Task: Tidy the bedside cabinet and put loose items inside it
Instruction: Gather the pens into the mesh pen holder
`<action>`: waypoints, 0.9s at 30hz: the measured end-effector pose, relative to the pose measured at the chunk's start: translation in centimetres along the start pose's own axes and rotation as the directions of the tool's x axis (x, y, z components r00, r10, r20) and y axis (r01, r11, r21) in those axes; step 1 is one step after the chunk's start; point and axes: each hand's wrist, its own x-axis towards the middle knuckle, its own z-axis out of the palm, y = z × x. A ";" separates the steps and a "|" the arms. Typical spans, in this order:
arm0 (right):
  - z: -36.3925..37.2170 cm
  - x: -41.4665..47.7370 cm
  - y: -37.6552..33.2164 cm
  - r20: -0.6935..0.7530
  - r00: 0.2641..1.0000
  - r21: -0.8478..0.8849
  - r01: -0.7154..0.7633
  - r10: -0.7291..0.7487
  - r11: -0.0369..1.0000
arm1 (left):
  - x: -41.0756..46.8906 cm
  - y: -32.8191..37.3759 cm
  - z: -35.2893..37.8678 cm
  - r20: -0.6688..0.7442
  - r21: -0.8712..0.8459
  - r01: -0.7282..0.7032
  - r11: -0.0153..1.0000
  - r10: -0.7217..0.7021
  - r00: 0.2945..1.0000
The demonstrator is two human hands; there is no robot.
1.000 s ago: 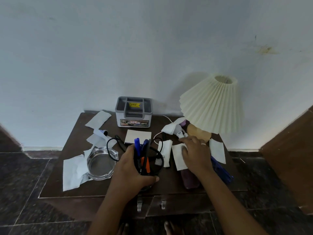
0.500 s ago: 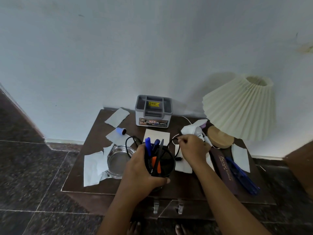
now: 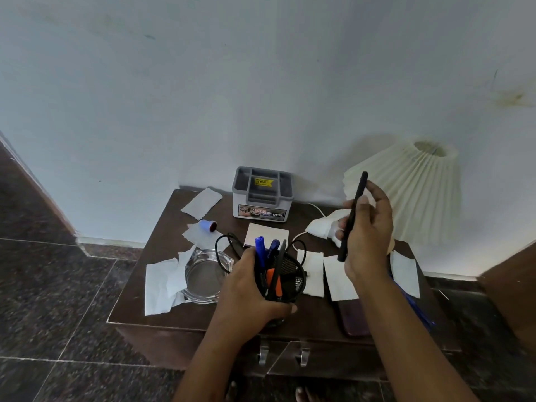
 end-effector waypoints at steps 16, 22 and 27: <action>1.6 -4.1 -6.5 0.457 0.518 -0.888 0.322 0.723 0.330 | 0.1 -0.3 -0.9 -0.033 -0.034 0.037 0.999 -0.038 0.999; 2.0 -4.3 -6.4 0.437 0.566 -0.871 0.461 0.699 0.171 | 0.0 -0.3 -0.9 -0.014 -0.003 0.012 1.000 -0.012 1.000; 2.2 -4.0 -7.8 0.451 0.716 -0.889 0.411 0.532 0.201 | 0.1 -0.2 -0.8 -0.008 0.002 0.014 1.000 -0.014 1.000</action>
